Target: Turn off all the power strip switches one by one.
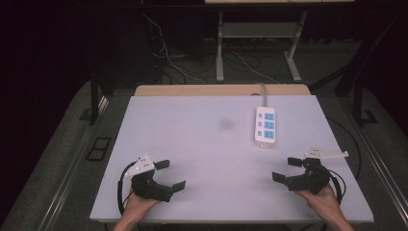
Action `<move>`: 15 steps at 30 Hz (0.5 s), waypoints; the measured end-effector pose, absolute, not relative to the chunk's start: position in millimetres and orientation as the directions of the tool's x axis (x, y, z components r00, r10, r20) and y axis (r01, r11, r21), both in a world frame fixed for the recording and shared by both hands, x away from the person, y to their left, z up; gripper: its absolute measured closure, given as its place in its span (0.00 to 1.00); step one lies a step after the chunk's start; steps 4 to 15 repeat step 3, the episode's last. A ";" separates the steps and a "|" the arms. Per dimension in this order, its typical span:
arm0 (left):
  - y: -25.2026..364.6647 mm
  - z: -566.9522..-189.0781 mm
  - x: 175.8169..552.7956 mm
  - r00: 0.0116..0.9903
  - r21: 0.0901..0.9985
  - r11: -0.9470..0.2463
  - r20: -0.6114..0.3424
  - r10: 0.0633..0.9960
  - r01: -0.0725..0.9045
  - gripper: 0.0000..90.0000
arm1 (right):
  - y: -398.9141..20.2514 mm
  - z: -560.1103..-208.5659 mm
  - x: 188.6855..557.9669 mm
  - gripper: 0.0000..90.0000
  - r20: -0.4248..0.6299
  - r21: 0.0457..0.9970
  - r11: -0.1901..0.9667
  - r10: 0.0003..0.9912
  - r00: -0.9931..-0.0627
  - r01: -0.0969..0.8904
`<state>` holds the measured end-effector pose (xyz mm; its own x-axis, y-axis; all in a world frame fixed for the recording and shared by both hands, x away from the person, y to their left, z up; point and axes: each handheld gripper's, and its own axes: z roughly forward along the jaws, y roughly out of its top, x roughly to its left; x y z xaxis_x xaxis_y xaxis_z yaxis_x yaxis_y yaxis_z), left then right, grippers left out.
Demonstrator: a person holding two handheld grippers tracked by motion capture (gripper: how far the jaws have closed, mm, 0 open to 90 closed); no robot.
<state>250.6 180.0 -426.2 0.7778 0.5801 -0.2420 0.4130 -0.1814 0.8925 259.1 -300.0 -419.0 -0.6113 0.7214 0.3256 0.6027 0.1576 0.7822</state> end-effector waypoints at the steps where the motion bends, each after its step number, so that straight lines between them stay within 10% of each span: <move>1: 180.1 -426.1 250.6 0.777 0.892 -0.181 -0.242 0.581 0.413 0.00 | -300.6 -420.4 256.5 0.01 0.325 0.781 0.158 0.724 -0.609 0.604; 15: 180.4 -425.9 250.6 0.775 0.892 -0.178 -0.244 0.583 0.415 0.00 | -301.8 -422.4 252.3 0.00 0.318 0.782 0.160 0.729 -0.606 0.602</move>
